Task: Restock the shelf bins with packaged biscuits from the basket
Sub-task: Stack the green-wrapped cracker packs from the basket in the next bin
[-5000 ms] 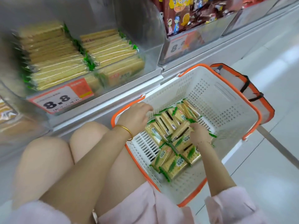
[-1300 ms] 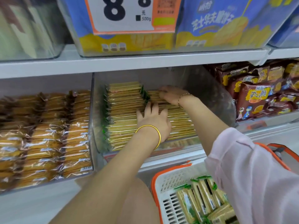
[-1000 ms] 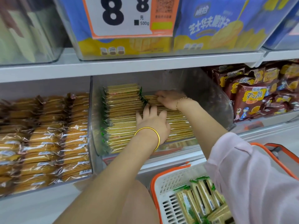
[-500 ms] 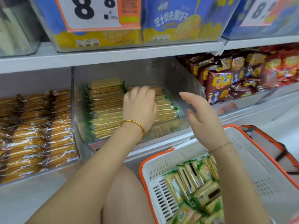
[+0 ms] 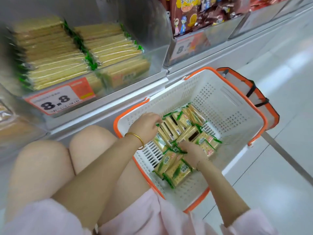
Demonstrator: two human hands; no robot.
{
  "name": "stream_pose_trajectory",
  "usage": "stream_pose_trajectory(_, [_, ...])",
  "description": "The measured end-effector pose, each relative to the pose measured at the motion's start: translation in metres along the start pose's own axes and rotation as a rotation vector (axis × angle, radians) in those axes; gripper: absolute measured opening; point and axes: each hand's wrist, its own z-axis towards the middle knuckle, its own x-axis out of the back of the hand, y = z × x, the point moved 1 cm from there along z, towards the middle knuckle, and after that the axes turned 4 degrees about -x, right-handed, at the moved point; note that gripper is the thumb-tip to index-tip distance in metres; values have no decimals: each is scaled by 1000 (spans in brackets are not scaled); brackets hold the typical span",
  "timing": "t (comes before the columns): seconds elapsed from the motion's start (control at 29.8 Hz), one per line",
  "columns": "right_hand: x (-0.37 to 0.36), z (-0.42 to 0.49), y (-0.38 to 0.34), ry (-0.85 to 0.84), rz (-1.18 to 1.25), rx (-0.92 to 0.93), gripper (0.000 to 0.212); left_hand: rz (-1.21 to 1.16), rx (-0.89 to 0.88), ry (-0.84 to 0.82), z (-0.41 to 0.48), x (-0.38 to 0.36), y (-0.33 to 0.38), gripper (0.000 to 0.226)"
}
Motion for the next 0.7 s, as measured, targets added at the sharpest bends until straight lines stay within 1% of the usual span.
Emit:
stream_pose_trajectory(0.07, [-15,10,-16,-164,-173,108,66,1,38,-4,1,1,-5,37])
stream_pose_trajectory(0.13, [-27,16,-27,-310,-458,190,64,-11,58,-17,-2,0,-8,35])
stream_pose_trajectory(0.2, [-38,19,-30,-357,-712,242,51,-23,64,-18,-4,0,-8,34])
stream_pose_trajectory(0.27, [-48,20,-28,-381,-840,261,45,-31,68,-12,-4,-1,-8,33])
stream_pose_trajectory(0.34, [-44,23,-27,-397,-845,299,33,-32,72,-7,-3,-2,-8,33])
stream_pose_trajectory(0.4, [-31,30,-31,-369,-776,357,16,-35,76,-8,-2,-3,-7,33])
stream_pose_trajectory(0.47, [-19,38,-40,-366,-671,386,15,-35,77,-13,0,-4,-6,34])
stream_pose_trajectory(0.5, [-17,40,-44,-372,-655,409,6,-36,78,-17,0,-5,-6,34])
stream_pose_trajectory(0.54, [-20,44,-48,-372,-650,419,9,-40,82,-22,1,-5,-7,34])
stream_pose_trajectory(0.57, [-26,49,-52,-384,-661,425,16,-45,88,-25,1,-6,-8,33])
stream_pose_trajectory(0.6, [-33,51,-55,-431,-679,417,12,-50,95,-22,0,-5,-9,33])
stream_pose_trajectory(0.64, [-39,54,-56,-480,-696,408,19,-53,100,-19,0,-5,-10,32])
stream_pose_trajectory(0.67, [-43,57,-56,-520,-721,397,41,-55,102,-17,0,-5,-10,31])
stream_pose_trajectory(0.7, [-45,59,-56,-542,-746,397,58,-58,102,-18,0,-4,-10,31])
